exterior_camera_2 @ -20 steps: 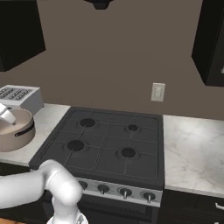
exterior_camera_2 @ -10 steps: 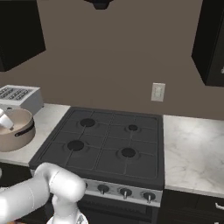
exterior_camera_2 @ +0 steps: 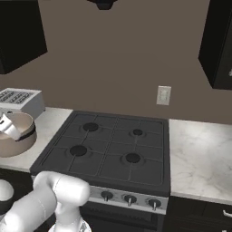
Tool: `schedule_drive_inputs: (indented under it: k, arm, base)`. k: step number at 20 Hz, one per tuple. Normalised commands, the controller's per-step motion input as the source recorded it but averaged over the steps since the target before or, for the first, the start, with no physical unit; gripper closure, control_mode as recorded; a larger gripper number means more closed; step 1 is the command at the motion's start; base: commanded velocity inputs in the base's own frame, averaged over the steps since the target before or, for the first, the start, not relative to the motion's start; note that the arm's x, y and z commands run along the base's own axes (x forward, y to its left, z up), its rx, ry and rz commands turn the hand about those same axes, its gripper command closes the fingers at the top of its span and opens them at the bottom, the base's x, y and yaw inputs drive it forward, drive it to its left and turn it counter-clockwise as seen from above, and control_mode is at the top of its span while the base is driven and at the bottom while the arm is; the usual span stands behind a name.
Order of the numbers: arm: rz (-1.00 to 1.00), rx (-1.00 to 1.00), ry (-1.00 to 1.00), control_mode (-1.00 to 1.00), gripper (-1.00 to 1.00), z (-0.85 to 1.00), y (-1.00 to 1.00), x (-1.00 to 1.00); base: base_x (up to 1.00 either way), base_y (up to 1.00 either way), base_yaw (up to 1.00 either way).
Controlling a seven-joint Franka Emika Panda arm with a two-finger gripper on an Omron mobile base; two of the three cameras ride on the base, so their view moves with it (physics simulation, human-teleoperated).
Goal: Turn on the sink faucet. Then move the garlic from the counter to the sink. Turn off the sink. Move the vegetable from the sink to the pot next to the stove. Finally move the pot to the rear right burner.
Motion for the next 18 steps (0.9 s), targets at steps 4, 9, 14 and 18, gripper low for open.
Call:
schedule_drive_inputs:
  k: [4, 9, 14, 18]
  arm:
    - [-0.04, 0.04, 0.00, -1.00, -1.00, 0.00, -0.01, 0.24]
    - [-0.03, 0.02, 0.05, -1.00, -1.00, 0.00, 0.04, 0.34]
    - [-0.02, 0.00, 0.10, -1.00, -1.00, 0.00, 0.04, 0.26]
    - [-0.01, 0.00, 0.10, -1.00, -1.00, 0.00, 0.06, 0.22]
  base:
    - [0.00, 0.00, 0.00]
    - [0.00, 0.00, 0.00]
    - [0.00, 0.00, 0.00]
    - [0.00, 0.00, 0.00]
